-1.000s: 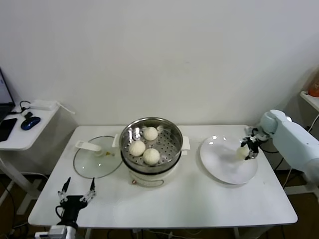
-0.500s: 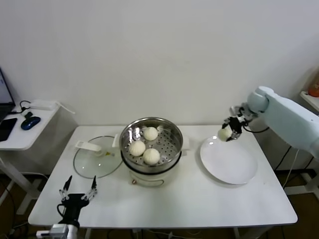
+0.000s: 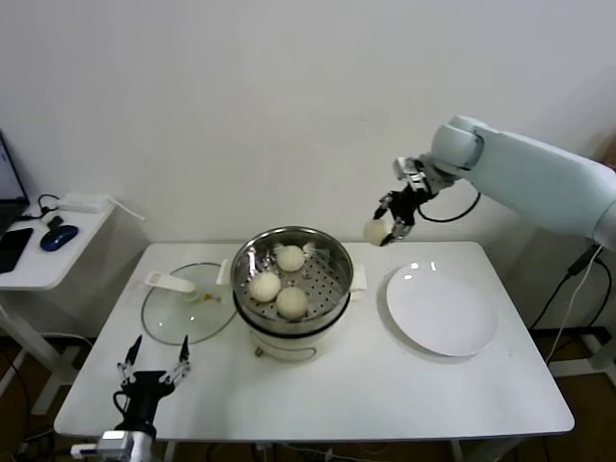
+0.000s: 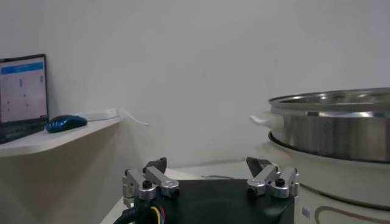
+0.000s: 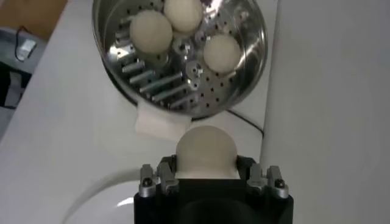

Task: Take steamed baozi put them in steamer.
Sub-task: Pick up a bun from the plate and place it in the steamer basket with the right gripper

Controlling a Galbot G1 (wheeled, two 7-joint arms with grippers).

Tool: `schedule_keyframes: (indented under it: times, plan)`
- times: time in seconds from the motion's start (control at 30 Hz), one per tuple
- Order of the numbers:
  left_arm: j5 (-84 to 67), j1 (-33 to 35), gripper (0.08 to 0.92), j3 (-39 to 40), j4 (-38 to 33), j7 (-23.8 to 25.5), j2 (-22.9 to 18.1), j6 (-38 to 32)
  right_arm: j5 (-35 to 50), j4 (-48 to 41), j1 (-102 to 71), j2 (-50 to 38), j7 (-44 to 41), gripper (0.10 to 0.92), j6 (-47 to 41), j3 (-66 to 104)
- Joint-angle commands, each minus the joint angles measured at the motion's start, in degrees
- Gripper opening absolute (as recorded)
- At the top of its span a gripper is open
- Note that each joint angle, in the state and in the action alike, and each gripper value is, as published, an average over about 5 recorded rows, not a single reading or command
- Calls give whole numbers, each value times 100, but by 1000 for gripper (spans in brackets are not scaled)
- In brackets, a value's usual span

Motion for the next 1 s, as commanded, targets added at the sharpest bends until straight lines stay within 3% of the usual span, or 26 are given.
schedule_keyframes:
  times: [0.03,1.0]
  plan:
    - [-166,68,823,-45,-99,7,52,-39,1442,444,749,758,221,645,-511,-1114]
    - [-165,37,823,-100,-138,12,90,-8,776,-529,-569,1546,425,645,-602,-848]
